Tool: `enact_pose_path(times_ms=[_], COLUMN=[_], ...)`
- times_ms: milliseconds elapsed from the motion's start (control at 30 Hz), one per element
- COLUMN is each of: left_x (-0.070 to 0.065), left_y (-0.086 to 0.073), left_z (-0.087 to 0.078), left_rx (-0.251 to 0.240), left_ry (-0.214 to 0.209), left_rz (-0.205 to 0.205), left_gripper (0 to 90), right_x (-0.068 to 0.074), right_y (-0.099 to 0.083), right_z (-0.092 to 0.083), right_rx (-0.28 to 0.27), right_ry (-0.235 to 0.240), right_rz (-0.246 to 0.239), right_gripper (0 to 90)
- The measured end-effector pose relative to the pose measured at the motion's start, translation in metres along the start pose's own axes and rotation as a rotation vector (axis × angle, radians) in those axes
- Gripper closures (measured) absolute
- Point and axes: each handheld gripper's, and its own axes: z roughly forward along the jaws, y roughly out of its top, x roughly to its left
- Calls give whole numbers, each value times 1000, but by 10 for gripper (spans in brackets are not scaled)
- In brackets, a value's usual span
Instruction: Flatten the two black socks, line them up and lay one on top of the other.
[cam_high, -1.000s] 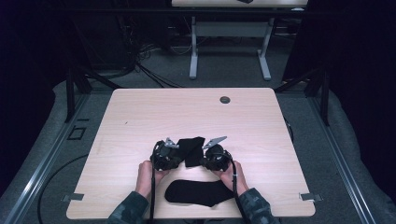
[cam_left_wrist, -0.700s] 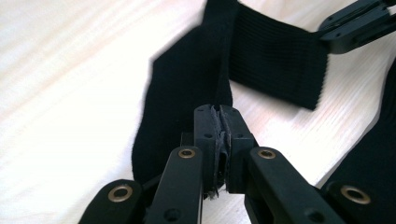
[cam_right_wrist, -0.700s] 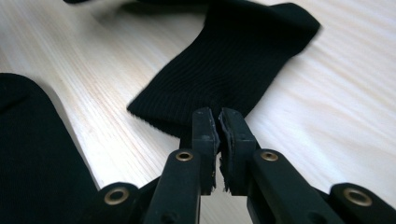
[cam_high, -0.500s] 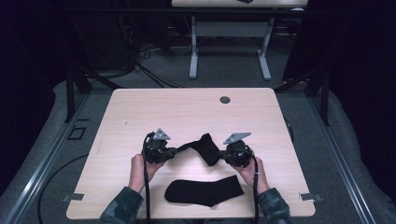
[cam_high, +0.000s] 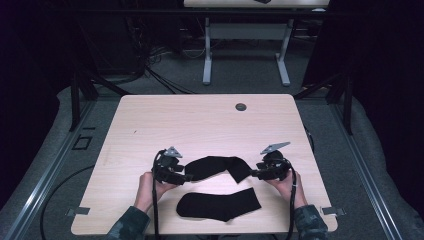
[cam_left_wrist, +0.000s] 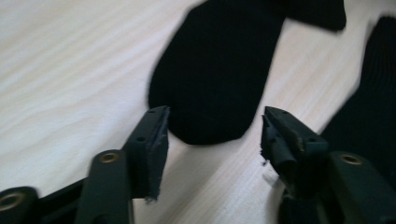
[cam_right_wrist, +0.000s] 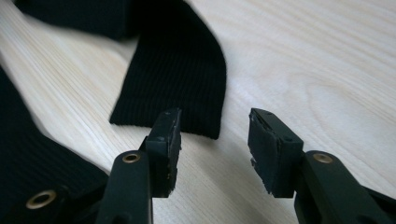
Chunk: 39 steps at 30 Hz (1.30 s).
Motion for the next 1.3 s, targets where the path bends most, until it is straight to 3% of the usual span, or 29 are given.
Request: enact_pose_path(times_ms=[100,267,400,533,667,800,1067,1167,1300], left_x=[6,1,-9,-14,-19,-16,-12,-10,-8], left_y=[3,9,15,17,18,18,18,22,35], left_z=[0,16,29,39,40,38,36,31,18], left_rx=[-6,14,64,112,139,145,128,104,82], left_ry=[21,37,56,67,122,117,98,70,76], left_rz=[-66,-97,-59,-41,-7,6,30,19,35], left_gripper=[396,395,410,488,637,789,860,861,861], right_x=[-5,-1,5,6,4,3,10,12,13], right_y=[4,12,16,18,19,19,24,30,40], right_z=[0,14,22,26,26,25,11,2,-7], right_rx=[-2,43,83,100,130,135,80,54,36], right_ry=[26,20,-3,-10,22,35,-83,-139,-240], right_rz=[53,81,81,104,111,105,-11,-104,-234], right_gripper=[466,455,583,681,785,837,859,859,859])
